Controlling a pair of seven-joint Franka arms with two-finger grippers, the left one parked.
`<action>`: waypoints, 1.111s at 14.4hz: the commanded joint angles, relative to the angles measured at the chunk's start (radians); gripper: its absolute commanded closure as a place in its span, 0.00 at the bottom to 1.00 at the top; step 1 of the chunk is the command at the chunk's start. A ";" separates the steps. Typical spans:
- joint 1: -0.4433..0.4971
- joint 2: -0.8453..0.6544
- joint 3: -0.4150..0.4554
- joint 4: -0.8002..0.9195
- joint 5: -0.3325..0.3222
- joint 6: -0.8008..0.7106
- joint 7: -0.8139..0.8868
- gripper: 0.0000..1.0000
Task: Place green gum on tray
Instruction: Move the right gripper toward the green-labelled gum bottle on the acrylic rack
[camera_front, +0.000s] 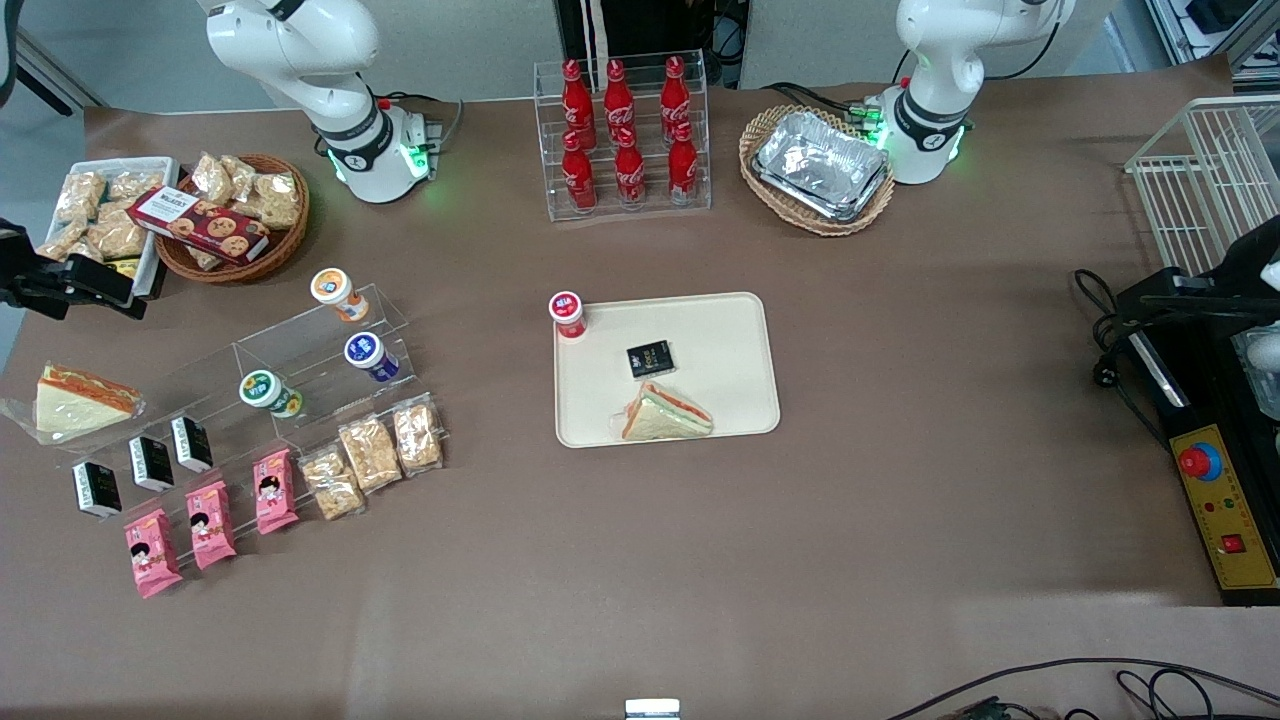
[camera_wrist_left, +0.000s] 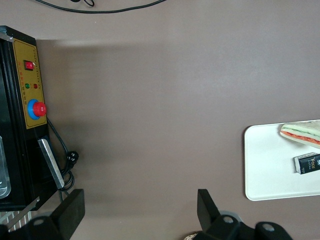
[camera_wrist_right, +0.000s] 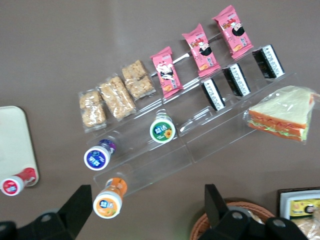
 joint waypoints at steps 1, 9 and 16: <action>0.001 0.018 0.015 0.017 -0.035 0.002 -0.008 0.00; 0.012 0.009 0.022 -0.041 -0.010 0.086 -0.008 0.00; 0.013 0.017 0.019 -0.348 -0.010 0.422 -0.054 0.00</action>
